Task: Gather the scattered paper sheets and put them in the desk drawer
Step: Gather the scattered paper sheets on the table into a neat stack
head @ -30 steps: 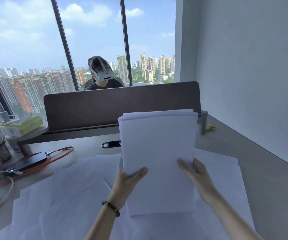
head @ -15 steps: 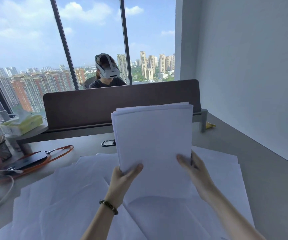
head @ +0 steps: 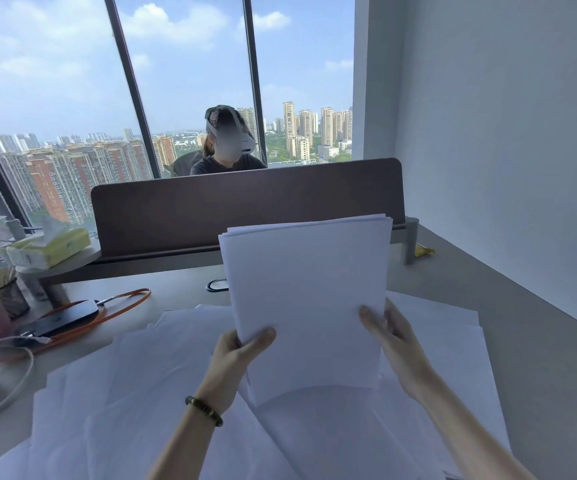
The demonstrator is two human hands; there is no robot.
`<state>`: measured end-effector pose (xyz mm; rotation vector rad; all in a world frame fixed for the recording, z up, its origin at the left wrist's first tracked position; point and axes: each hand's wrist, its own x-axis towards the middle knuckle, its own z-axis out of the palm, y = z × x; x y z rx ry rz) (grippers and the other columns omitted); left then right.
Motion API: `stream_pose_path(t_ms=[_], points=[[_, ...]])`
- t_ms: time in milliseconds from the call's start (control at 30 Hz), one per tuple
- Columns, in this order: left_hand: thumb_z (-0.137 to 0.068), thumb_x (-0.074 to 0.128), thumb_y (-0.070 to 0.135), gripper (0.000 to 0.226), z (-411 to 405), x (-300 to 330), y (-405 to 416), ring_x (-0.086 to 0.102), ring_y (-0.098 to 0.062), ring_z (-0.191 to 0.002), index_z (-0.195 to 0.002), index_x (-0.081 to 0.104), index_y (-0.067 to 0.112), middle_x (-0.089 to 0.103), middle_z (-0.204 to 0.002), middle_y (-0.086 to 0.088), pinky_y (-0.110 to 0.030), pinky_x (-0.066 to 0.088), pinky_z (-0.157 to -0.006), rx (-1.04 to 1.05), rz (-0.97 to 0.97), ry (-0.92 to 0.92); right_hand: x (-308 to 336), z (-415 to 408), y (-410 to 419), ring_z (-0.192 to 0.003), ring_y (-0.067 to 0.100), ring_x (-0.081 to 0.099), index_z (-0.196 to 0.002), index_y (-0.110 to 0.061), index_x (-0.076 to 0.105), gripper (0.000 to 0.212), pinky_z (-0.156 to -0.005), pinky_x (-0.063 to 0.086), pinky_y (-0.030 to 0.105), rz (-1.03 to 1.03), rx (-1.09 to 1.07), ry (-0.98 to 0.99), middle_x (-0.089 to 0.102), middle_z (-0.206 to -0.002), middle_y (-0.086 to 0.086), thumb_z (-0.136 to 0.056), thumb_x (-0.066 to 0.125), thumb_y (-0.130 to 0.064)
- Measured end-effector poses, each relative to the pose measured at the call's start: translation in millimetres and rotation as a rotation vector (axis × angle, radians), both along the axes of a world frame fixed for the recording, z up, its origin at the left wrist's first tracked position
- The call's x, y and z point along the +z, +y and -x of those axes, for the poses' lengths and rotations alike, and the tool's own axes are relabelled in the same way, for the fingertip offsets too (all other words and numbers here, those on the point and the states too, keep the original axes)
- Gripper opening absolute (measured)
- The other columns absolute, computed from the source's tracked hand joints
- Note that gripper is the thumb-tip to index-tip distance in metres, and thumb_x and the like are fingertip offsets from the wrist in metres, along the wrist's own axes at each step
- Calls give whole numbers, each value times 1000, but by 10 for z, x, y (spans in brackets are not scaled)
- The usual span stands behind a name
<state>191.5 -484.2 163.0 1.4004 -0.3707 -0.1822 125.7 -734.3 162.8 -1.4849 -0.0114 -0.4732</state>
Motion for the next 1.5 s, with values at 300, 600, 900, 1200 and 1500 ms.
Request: stream_pose_path(t_ms=[300,600,900,1200,1500], points=[[-77,75,16,23,5,97,-128,74,-27,-99,-100,80,13,77,-106,-13,-41,59,-84,76,97,-37,127,-74,140,-118,15,68,-127,-24,65,27,-102,51,42,55,-28,-32,74,-122,-5,-104,52,-18],[-91,69,24,8,-64,-103,-164,73,-2,-79,-98,73,26,78,-84,16,-16,52,-66,137,-215,-83,-227,-134,107,-118,7,64,-129,-32,52,25,-106,49,47,182,-32,129,70,-123,-13,-104,51,-35],[-92,64,38,31,-185,-118,-56,72,-39,-96,-102,75,11,76,-95,-12,-56,55,-86,108,-227,116,-109,-179,151,-103,30,67,-104,-23,53,26,-96,52,54,201,-59,300,68,-107,9,-95,48,-46],[-96,62,16,20,-12,-229,54,73,-35,-96,-111,71,6,76,-106,-16,-49,59,-83,21,-141,270,-270,-82,121,-112,23,67,-124,-18,58,33,-105,49,48,271,52,504,70,-123,3,-97,54,-35],[-96,61,12,20,9,-187,207,75,-32,-89,-110,70,2,75,-108,-19,-43,61,-75,20,-65,308,-322,-33,-84,-70,27,68,-90,-8,69,23,-58,59,36,559,-234,542,70,-82,10,-97,51,-20]])
